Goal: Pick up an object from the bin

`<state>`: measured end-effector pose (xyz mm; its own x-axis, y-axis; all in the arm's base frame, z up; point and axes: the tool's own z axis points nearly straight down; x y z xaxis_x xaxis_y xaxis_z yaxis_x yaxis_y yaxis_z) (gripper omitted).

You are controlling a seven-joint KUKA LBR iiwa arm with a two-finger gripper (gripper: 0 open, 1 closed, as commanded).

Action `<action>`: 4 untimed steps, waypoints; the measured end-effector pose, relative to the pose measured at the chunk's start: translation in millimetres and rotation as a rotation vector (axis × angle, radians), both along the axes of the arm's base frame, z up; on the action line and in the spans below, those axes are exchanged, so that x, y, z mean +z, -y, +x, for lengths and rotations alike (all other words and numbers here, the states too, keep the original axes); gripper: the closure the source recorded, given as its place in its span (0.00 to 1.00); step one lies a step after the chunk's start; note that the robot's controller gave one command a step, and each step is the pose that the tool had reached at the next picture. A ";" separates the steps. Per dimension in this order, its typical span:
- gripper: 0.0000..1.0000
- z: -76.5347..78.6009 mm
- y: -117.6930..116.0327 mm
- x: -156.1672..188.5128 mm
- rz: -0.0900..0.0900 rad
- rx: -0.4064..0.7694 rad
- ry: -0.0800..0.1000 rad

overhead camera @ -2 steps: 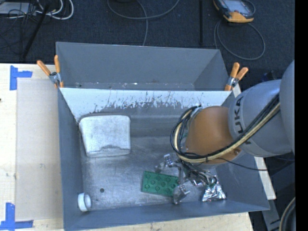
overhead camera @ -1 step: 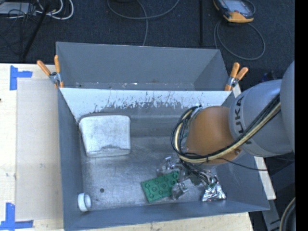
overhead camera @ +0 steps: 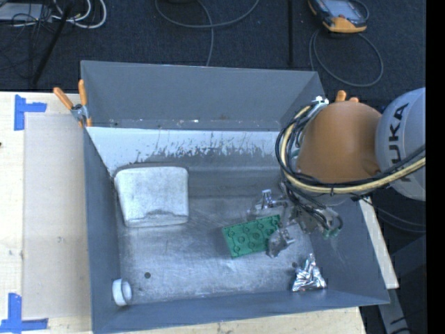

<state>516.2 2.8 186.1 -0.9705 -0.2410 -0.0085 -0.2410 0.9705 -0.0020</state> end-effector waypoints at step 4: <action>1.00 -25.5 -14.1 16.8 0.000 0.084 -0.003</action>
Offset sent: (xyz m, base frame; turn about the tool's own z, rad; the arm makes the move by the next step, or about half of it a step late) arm 0.0000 0.0000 0.0000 0.0000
